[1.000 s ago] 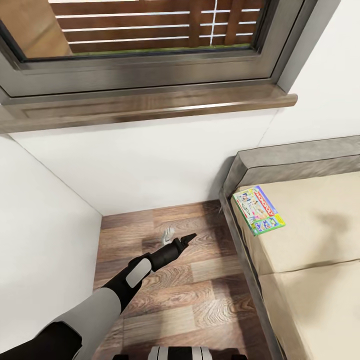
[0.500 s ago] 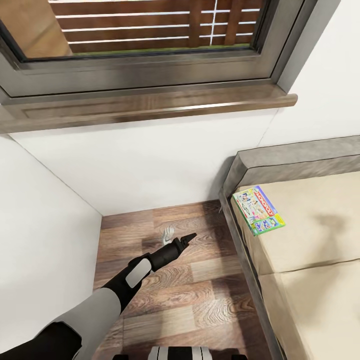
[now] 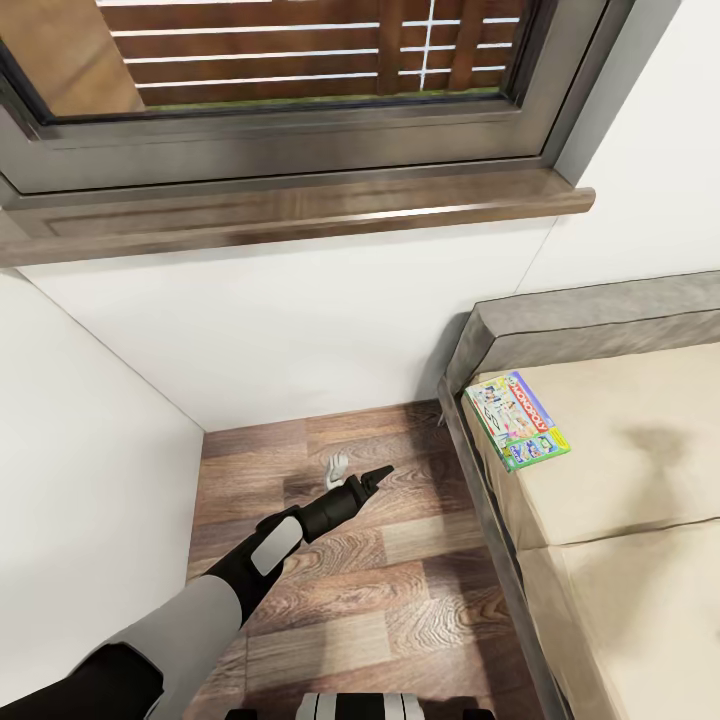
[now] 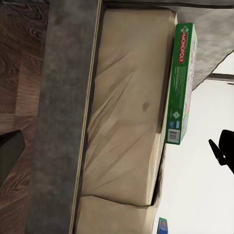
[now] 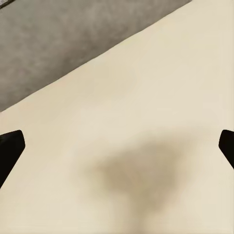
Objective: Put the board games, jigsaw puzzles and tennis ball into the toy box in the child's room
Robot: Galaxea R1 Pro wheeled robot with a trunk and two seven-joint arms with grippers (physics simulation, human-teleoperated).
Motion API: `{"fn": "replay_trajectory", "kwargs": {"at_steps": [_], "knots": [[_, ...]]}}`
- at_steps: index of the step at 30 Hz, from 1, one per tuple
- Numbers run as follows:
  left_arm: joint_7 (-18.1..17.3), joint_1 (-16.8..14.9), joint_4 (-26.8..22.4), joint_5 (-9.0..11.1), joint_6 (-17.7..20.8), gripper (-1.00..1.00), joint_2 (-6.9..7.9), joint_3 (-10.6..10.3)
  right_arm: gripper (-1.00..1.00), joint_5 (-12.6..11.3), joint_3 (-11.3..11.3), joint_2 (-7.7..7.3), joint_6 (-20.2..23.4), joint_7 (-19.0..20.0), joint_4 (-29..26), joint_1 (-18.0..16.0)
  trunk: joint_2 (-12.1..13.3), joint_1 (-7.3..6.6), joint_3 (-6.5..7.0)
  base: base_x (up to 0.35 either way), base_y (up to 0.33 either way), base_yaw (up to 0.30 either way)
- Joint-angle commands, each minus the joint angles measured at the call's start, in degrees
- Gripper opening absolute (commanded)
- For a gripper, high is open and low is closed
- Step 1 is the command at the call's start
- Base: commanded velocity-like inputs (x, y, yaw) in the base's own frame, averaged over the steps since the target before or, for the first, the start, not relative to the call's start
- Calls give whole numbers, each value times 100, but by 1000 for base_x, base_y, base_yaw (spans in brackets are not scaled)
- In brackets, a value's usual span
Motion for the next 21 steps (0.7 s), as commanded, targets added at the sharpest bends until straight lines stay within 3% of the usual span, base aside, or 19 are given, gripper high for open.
{"fn": "replay_trajectory", "kwargs": {"at_steps": [1,21], "knots": [[-9,-6,4,61,47,100,2,-19,100,-15,-9,2,40,11,-10,-3,-1,0,-3,0,0,0],[-10,-8,4,69,44,100,2,-13,100,-21,-12,1,67,3,-56,4,-1,0,-3,0,0,0]]}}
